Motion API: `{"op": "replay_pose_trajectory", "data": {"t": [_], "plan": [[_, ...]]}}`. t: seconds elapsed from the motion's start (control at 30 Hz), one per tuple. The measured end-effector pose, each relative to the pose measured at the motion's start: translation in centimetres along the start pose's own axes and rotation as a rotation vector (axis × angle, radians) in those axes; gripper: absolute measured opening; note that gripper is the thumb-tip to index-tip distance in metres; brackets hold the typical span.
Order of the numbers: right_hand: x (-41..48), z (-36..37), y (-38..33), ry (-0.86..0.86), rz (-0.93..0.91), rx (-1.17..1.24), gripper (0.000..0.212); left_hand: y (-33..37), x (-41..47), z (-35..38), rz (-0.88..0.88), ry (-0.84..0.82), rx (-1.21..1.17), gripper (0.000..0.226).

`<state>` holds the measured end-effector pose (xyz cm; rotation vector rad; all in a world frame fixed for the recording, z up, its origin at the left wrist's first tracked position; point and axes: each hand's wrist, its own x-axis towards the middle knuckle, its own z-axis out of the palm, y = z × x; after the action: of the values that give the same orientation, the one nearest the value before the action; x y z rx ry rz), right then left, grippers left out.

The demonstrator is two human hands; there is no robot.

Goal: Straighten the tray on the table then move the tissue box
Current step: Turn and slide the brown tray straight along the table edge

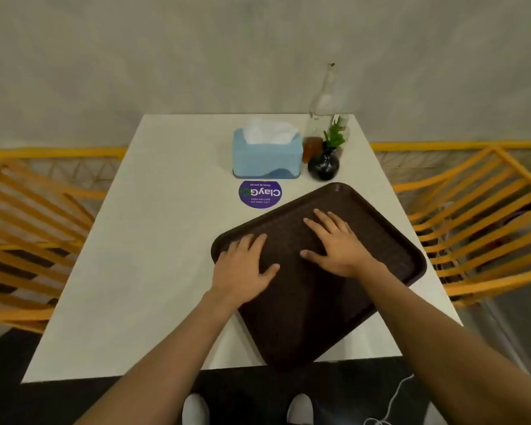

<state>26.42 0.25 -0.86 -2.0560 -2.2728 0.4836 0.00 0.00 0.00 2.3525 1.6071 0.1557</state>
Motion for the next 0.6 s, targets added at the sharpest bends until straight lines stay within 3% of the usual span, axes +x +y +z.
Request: {"op": "replay_pose_trajectory", "data": {"t": [0.17, 0.4, 0.5, 0.6], "plan": [[-0.1, 1.4, 0.0, -0.119, 0.005, -0.023, 0.087, -0.4, -1.9, 2.6, -0.038, -0.093, 0.108, 0.104], [-0.4, 2.6, -1.3, -0.074, 0.039, -0.067, 0.089, -2.5, -2.2, 2.7, 0.006, -0.101, 0.141, 0.107], [-0.3, 3.2, -2.8, -0.035, 0.077, -0.072, 0.089, -3.7, -2.2, 1.8, 0.016, -0.116, 0.164, 0.101], [-0.1, 3.9, -4.8, 0.004, 0.156, -0.082, 0.088, -4.5, -2.8, 1.0, 0.03, -0.072, 0.189, 0.079]]}}
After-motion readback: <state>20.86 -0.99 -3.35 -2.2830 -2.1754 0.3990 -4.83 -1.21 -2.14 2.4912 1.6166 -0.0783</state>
